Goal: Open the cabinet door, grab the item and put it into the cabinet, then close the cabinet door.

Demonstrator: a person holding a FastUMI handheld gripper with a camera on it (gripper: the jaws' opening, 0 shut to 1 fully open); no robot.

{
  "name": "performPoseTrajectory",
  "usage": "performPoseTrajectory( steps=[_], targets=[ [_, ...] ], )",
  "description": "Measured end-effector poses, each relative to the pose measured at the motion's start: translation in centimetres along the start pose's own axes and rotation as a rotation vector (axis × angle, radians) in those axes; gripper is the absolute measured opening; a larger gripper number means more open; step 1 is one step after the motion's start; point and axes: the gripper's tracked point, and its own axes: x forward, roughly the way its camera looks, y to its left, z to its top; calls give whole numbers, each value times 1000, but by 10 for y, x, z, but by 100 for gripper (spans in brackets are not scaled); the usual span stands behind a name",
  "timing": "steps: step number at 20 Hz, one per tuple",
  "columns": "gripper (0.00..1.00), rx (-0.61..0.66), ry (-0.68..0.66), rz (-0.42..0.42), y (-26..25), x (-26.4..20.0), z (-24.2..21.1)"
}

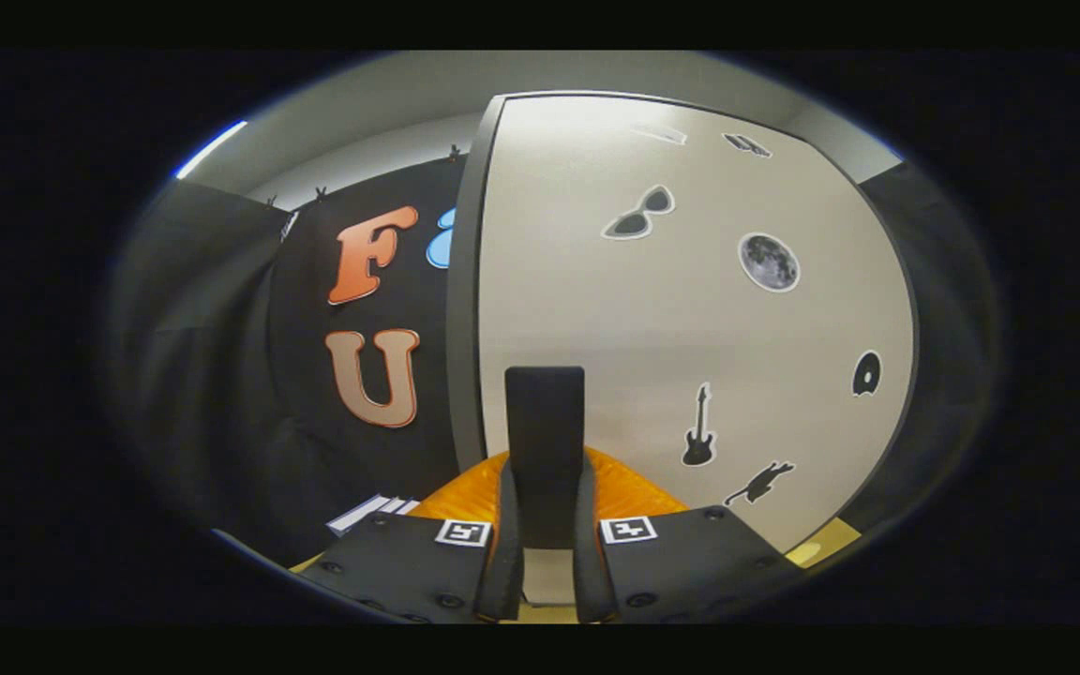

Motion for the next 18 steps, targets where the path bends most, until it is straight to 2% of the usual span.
performPoseTrajectory(
  steps=[4, 7, 18],
  targets=[
    [29, 0, 14, 53, 2, -15, 0],
    [29, 24, 7, 119, 4, -54, 2],
    [29, 39, 10, 294, -44, -183, -1]
  ],
)
